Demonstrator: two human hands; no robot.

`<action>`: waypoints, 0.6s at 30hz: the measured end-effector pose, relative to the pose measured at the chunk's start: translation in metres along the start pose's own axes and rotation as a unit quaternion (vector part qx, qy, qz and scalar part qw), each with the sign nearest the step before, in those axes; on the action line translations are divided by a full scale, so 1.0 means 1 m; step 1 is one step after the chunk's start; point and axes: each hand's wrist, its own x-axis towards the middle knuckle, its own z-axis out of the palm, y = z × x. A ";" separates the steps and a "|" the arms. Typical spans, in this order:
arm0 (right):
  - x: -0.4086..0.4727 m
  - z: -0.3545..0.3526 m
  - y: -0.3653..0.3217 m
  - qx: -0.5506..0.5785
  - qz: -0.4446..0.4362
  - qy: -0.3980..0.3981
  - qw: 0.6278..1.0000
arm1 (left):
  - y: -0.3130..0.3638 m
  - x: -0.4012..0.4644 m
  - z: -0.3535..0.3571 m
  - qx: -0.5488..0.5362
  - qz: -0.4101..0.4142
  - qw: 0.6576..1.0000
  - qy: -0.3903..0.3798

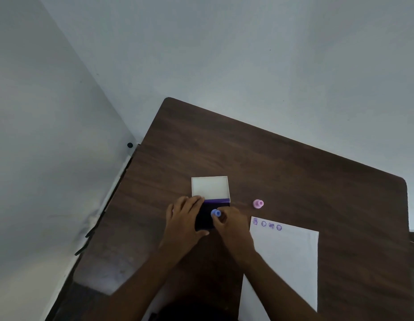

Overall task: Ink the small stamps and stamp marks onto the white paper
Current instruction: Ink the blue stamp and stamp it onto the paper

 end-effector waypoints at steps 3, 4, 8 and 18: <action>0.006 0.005 -0.003 0.001 0.019 -0.026 0.999 | 0.000 0.005 0.001 0.011 0.007 1.000 -0.009; 0.007 0.006 -0.004 -0.003 0.026 -0.039 0.999 | 0.000 0.006 0.002 0.011 0.011 1.000 -0.012; 0.011 0.011 -0.005 -0.011 0.056 -0.089 0.994 | -0.002 0.008 0.004 0.011 0.019 1.000 -0.008; 0.011 0.019 -0.005 -0.021 0.063 -0.089 0.994 | -0.003 0.009 0.006 -0.006 0.024 1.000 0.018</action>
